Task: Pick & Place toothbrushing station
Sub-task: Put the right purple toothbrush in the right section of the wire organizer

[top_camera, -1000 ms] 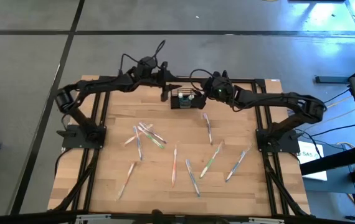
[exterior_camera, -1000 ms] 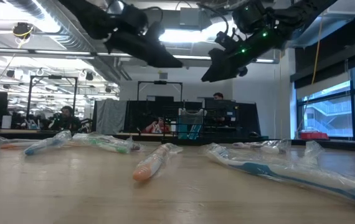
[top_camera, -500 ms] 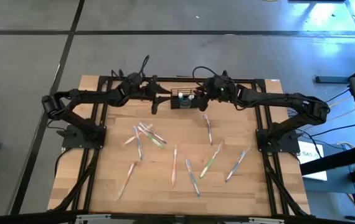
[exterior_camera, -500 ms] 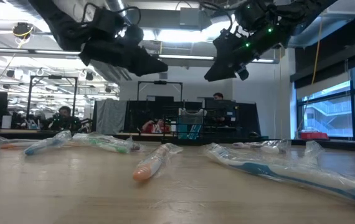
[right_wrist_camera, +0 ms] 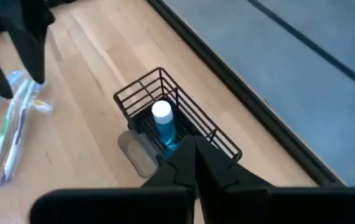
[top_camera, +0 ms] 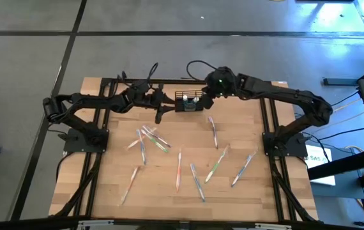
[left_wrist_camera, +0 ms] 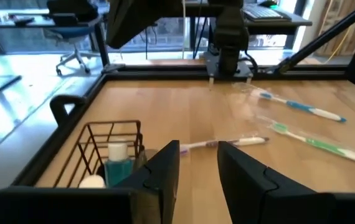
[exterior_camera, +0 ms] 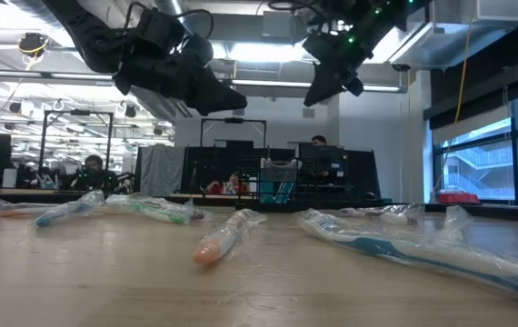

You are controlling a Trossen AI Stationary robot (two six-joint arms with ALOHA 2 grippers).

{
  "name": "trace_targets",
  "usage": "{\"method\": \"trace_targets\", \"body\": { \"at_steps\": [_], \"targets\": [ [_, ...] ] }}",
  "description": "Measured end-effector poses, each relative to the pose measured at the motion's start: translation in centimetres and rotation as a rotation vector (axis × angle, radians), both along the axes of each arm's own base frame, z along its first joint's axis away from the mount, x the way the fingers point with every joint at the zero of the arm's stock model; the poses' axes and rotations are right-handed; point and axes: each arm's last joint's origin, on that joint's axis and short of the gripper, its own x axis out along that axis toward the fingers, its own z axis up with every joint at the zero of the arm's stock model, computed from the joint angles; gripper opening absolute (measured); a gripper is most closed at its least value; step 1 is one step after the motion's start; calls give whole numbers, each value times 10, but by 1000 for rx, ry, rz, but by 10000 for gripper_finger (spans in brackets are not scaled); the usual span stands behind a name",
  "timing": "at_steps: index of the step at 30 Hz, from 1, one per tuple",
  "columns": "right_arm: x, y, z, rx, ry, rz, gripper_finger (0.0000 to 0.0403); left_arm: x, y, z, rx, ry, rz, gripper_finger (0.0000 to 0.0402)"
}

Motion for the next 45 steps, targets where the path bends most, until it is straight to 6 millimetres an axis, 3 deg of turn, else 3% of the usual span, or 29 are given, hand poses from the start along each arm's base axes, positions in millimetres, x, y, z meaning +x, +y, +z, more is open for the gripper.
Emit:
{"method": "trace_targets", "body": {
  "at_steps": [18,23,33,45],
  "targets": [
    [28,-17,-57,129,196,9,3,-1,1,-3,-14,26,5,102],
    [26,-16,-60,137,235,18,6,-2,1,-4,-19,36,5,102],
    [10,17,-59,238,416,31,8,-2,1,-5,-24,46,5,102],
    [1,56,-87,295,556,43,8,-2,0,-6,-32,59,5,102]
  ]
}}
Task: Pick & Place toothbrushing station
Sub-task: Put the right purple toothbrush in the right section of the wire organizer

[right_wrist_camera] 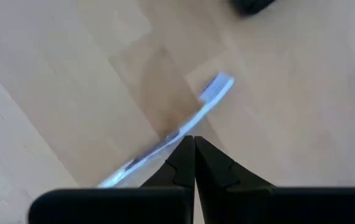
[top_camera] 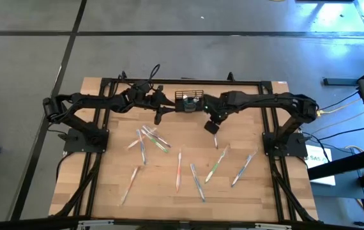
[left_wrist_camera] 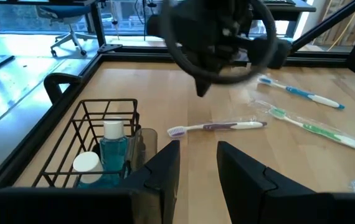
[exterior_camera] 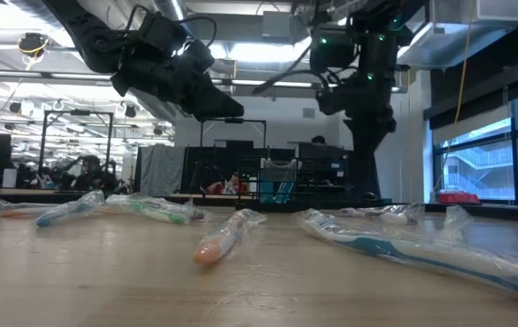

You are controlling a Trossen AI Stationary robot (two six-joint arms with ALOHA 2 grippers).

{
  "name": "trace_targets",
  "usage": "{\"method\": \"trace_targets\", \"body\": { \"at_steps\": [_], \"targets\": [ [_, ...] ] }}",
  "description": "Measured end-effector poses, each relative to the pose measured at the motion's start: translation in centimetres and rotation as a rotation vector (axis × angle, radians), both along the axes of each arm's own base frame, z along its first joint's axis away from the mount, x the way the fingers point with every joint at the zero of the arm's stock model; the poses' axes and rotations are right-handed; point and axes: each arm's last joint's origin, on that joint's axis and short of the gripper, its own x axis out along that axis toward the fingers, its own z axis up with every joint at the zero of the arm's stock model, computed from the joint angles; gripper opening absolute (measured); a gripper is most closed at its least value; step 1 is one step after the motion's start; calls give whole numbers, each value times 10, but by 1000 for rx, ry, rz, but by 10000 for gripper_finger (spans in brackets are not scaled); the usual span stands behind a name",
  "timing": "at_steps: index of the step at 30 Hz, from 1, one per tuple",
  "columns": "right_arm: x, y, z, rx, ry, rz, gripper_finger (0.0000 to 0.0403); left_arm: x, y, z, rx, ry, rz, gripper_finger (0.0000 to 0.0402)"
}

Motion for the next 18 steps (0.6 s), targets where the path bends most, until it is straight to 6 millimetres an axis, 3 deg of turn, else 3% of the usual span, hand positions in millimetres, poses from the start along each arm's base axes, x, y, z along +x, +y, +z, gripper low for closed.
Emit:
{"method": "trace_targets", "body": {
  "at_steps": [18],
  "targets": [
    [-17,29,-28,17,104,-47,9,-1,-1,-4,-32,39,2,102]
  ]
}}
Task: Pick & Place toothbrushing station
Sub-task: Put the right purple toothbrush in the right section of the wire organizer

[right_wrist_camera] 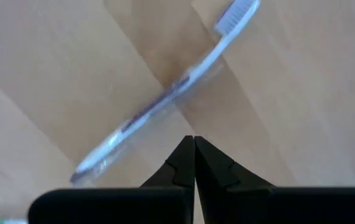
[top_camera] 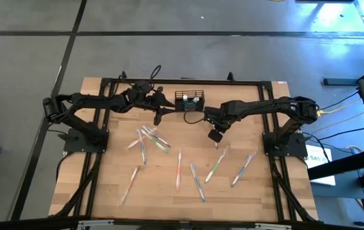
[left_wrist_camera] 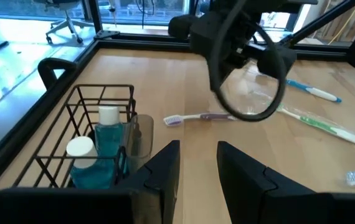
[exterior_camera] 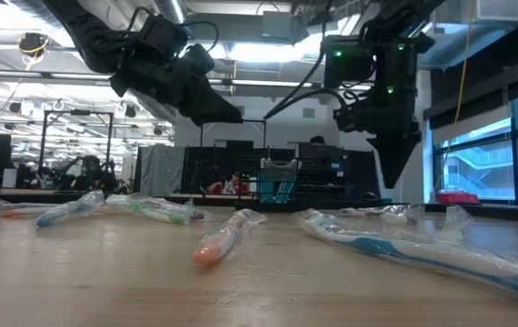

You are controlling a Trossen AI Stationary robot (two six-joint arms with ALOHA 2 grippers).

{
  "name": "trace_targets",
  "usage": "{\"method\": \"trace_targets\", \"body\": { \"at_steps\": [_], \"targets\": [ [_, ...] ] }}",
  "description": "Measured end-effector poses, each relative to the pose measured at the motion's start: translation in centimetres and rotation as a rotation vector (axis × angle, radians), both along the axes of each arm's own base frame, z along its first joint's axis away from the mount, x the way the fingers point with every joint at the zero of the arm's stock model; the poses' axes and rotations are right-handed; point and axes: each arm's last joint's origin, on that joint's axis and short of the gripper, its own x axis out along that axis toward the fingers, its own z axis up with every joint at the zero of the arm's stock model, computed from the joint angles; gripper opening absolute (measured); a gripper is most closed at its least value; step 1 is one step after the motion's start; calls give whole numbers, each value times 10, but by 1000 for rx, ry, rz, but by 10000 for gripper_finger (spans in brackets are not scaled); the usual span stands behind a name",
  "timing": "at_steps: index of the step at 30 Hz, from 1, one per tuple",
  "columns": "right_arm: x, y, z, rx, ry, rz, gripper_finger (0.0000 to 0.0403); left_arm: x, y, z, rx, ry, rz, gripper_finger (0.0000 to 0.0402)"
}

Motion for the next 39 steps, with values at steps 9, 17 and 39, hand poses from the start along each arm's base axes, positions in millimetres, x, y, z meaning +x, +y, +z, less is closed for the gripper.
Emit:
{"method": "trace_targets", "body": {
  "at_steps": [9,17,39],
  "targets": [
    [-28,14,14,-14,-116,-27,9,0,0,-1,-2,7,0,102],
    [-27,13,13,-40,-331,-76,10,0,0,-1,-1,6,-1,102],
    [-9,-7,-14,-76,-320,-144,197,1,0,2,5,-5,-1,102]
  ]
}}
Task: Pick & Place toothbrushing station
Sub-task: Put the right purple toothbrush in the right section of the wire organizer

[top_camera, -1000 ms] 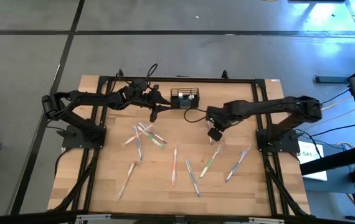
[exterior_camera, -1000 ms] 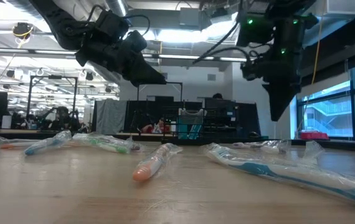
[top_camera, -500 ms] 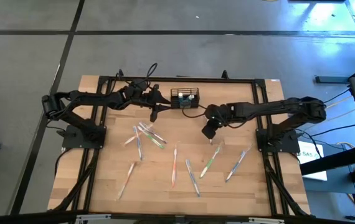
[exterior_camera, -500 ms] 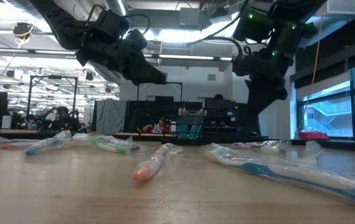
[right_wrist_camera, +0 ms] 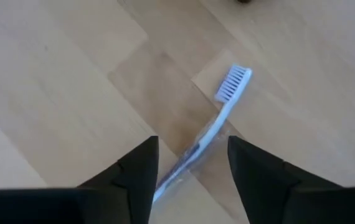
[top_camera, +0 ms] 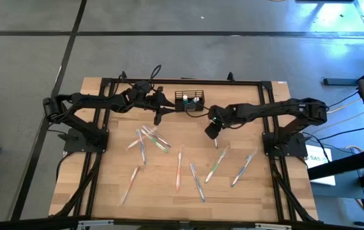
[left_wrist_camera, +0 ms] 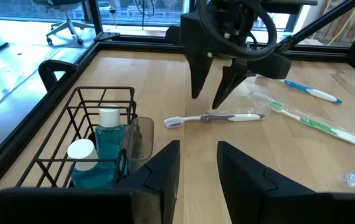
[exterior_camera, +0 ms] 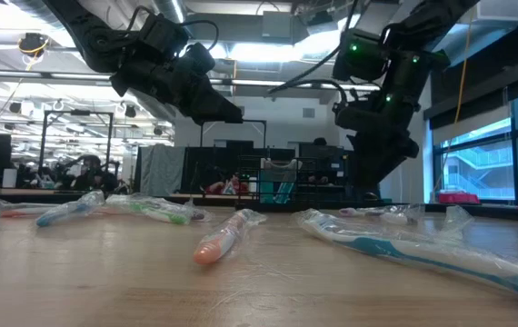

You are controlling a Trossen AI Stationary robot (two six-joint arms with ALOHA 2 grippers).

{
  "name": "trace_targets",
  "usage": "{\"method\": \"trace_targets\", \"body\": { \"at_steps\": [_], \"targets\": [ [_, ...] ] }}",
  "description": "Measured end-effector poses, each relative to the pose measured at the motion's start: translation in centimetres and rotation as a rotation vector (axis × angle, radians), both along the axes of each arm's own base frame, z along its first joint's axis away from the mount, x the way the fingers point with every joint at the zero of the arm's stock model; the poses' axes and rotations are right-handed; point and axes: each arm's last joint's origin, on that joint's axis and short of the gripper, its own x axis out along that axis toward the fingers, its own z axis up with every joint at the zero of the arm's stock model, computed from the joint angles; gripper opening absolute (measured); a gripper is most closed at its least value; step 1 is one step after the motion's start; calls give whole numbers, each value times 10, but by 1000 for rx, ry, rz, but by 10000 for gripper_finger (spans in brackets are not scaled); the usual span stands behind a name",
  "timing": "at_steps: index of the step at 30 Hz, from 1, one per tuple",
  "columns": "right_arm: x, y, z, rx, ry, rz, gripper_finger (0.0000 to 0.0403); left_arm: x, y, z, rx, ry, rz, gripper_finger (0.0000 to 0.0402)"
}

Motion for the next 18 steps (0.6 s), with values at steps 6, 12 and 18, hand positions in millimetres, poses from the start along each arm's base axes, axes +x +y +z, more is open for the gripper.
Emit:
{"method": "trace_targets", "body": {
  "at_steps": [6,12,18],
  "targets": [
    [4,-1,-14,8,45,0,194,0,0,0,0,0,0,102],
    [10,-2,-28,10,65,-1,187,0,0,0,0,0,0,102],
    [11,-9,-38,13,94,-24,187,0,0,0,0,0,0,102]
  ]
}}
